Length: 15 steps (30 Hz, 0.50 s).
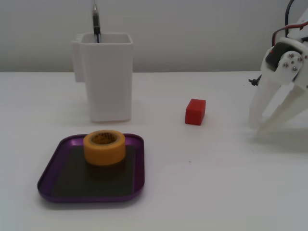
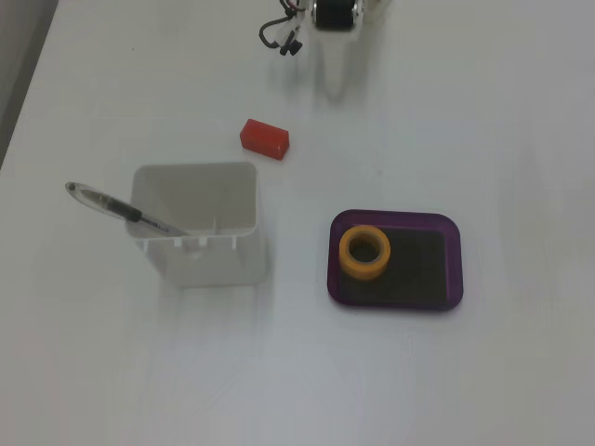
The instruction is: Pick up the red cube and place it in the box.
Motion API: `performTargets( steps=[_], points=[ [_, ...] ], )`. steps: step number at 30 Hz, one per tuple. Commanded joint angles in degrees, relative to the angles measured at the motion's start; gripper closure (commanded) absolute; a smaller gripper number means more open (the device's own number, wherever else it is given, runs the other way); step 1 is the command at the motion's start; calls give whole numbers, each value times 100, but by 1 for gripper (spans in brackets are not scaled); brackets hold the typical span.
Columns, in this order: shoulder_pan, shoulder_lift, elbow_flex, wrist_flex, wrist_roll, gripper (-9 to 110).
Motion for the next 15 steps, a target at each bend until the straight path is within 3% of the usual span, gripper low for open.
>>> performTargets(
  steps=[1,15],
  points=[
    [35,483,26,-70,-9,102],
    [70,413,-958,-1160,-9,102]
  ],
)
